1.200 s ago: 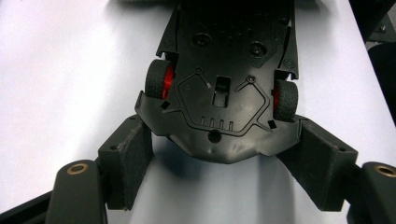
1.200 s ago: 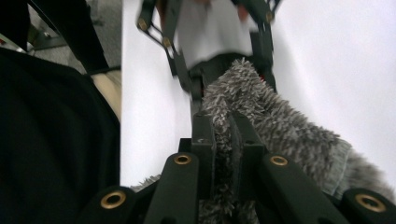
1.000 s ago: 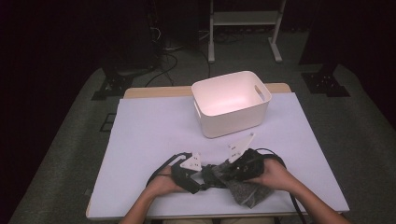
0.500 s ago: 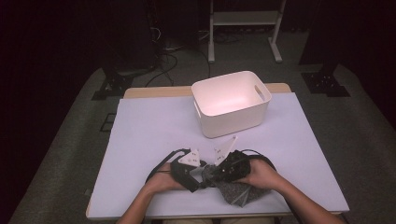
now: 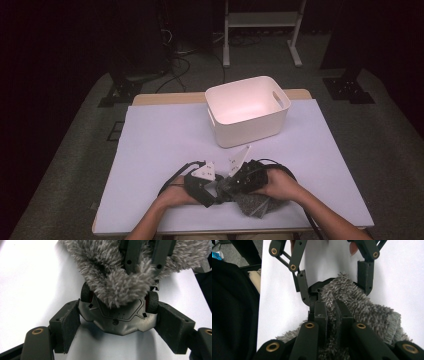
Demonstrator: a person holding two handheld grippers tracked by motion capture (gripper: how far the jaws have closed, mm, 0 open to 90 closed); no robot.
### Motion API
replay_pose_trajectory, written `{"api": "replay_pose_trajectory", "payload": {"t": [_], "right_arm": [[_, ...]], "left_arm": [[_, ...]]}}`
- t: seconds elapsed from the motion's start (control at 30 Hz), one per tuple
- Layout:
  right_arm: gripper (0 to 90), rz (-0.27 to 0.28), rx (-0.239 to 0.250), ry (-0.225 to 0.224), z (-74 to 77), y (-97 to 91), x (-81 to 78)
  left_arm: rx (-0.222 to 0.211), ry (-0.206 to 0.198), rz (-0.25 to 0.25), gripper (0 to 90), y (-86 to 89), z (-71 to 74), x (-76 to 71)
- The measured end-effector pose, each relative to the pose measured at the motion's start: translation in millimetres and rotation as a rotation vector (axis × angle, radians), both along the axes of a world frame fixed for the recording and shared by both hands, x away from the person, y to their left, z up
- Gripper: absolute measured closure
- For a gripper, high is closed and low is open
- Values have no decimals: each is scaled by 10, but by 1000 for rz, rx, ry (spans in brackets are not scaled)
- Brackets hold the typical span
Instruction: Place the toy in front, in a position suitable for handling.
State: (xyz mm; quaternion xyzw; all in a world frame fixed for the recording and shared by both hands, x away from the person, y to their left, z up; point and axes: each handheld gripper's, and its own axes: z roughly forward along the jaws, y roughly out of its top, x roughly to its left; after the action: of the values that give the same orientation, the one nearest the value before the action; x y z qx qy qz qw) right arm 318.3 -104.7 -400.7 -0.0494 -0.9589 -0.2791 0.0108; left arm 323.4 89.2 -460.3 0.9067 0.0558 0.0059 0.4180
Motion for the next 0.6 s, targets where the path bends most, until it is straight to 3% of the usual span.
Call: {"api": "replay_pose_trajectory", "payload": {"t": [0.07, 0.13, 0.27, 0.4, 0.53, 0.6], "right_arm": [[811, 9, 0, -7, -1, 34, -5], [811, 41, 2, -5, 5, 188, -34], [811, 68, -23, -12, -24, 352, -26], [811, 58, -21, -14, -41, 302, 3], [811, 6, -10, -9, 10, 69, 32], [811, -7, -1, -7, 28, 35, 40]], "left_arm": [[0, -4, -1, 239, -2, 2, -4], [-18, -4, 6, 240, -8, 15, -16], [7, -8, 2, 239, -5, 9, -22], [6, -15, 1, 240, -7, 14, -18], [-22, -21, 3, 240, -23, 50, -24], [-16, -32, -5, 240, -38, 64, -28]]}}
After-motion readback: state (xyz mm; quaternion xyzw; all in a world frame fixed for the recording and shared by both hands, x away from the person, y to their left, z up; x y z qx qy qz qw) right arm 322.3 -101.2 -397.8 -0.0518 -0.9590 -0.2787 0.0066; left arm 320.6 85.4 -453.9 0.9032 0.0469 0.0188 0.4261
